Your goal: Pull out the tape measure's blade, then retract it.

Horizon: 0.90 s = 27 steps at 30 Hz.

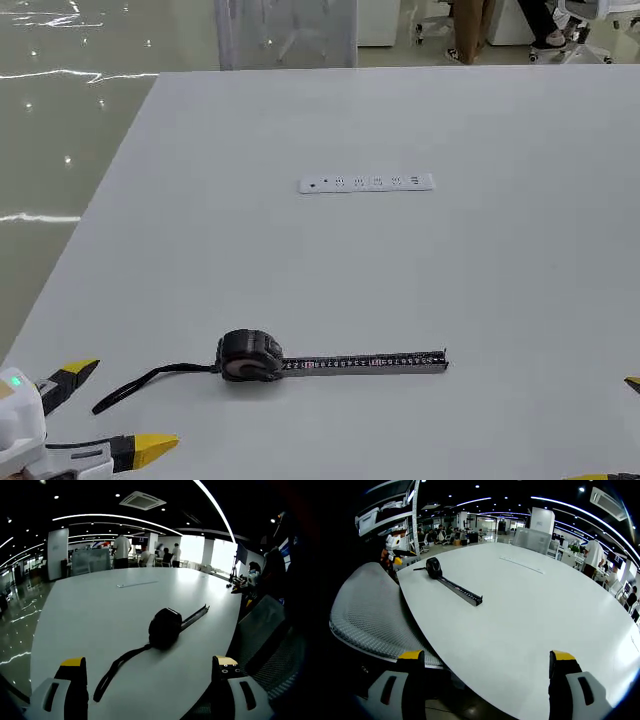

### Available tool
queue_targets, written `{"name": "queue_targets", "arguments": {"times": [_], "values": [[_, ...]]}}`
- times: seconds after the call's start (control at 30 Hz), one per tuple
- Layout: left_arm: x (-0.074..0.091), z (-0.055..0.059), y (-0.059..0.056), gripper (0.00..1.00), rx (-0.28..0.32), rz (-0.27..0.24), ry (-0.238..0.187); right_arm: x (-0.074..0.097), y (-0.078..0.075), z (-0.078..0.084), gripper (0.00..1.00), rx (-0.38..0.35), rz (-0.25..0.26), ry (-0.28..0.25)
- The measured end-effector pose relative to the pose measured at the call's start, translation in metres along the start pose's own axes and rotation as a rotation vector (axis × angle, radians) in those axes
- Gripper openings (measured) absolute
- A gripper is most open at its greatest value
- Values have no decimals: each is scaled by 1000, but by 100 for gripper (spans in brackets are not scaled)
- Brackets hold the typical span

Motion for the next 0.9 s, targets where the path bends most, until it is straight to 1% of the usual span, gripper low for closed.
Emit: {"name": "queue_targets", "arguments": {"times": [0.13,0.2,0.23,0.3,0.33,0.37,0.4,0.43,0.5,0.57,0.63,0.7,0.8,0.87,0.9], "values": [[1,1,0,100,11,7,-5,2,-3,2,100,2,0,10],[0,5,-3,100,28,25,15,3,-3,2,100,4,0,11],[0,9,-3,100,32,21,38,3,-3,2,100,4,-1,10],[0,10,-3,100,23,15,34,3,-3,5,100,16,-5,23],[0,7,-2,100,13,10,16,3,-3,5,100,17,-8,27],[0,7,-2,100,14,10,11,3,-2,6,100,17,-10,28],[0,6,-2,100,20,10,13,3,-2,6,100,17,-10,28],[0,7,-2,100,28,11,24,3,-3,6,100,17,-10,28],[0,6,-2,100,18,10,26,3,-4,6,100,12,-7,26],[0,5,-2,100,26,12,32,4,-6,7,100,7,-5,29],[0,3,-2,100,21,12,25,4,-9,8,100,8,1,37],[-2,-1,-3,100,21,15,15,4,-10,6,100,-1,-4,41],[-6,-5,-7,100,18,24,11,3,-13,2,100,13,-1,38],[-11,-7,-11,100,14,35,21,1,-14,-4,100,12,-6,28],[-13,-5,-12,100,7,31,45,0,-14,-6,100,17,-9,26]]}}
Point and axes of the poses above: the centre of the closed fingertips' face, and the gripper's own axes: x roughly backward along the fingers, y roughly to its left, z roughly out of its underside, the point moved 3 cm from there along x, roughly backward along the fingers, and after that the axes turned 6 degrees about -y, right-handed, at the moved point
